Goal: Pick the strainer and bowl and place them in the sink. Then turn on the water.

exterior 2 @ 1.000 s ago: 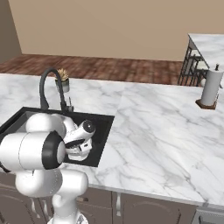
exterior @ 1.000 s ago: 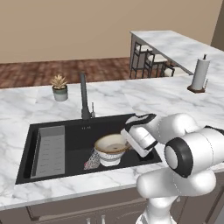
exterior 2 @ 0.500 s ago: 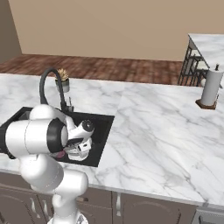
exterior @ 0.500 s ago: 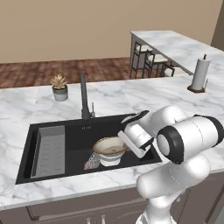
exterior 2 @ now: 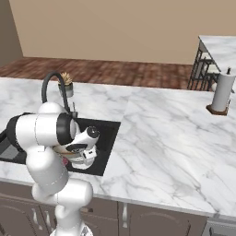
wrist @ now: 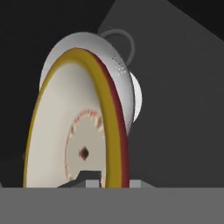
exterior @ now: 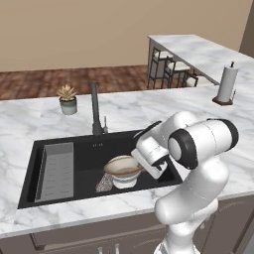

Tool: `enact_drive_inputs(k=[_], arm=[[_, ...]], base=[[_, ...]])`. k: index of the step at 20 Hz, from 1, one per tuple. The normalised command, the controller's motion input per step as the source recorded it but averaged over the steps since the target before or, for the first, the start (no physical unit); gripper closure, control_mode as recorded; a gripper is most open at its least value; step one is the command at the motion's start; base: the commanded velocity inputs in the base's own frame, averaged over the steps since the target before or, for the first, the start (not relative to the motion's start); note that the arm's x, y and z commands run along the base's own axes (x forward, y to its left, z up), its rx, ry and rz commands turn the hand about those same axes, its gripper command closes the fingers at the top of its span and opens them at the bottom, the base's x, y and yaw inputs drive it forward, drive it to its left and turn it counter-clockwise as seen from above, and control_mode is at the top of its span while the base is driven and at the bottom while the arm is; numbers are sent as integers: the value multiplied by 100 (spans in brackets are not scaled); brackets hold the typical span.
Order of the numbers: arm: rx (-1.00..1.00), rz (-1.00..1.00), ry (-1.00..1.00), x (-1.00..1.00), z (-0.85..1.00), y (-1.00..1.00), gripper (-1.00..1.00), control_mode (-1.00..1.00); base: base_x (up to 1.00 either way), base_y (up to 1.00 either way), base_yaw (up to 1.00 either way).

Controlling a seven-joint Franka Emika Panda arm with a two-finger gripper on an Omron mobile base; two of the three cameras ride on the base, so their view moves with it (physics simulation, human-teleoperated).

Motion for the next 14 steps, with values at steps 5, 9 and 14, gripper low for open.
enact_drive_inputs(k=[5, 9, 14], arm=[[0, 0, 0, 21, -26, 0, 100, -100], [0, 0, 0, 3, -13, 0, 100, -100], [0, 0, 0, 0, 0, 0, 100, -100]], base=[[0, 0, 0], [0, 0, 0], [0, 0, 0]])
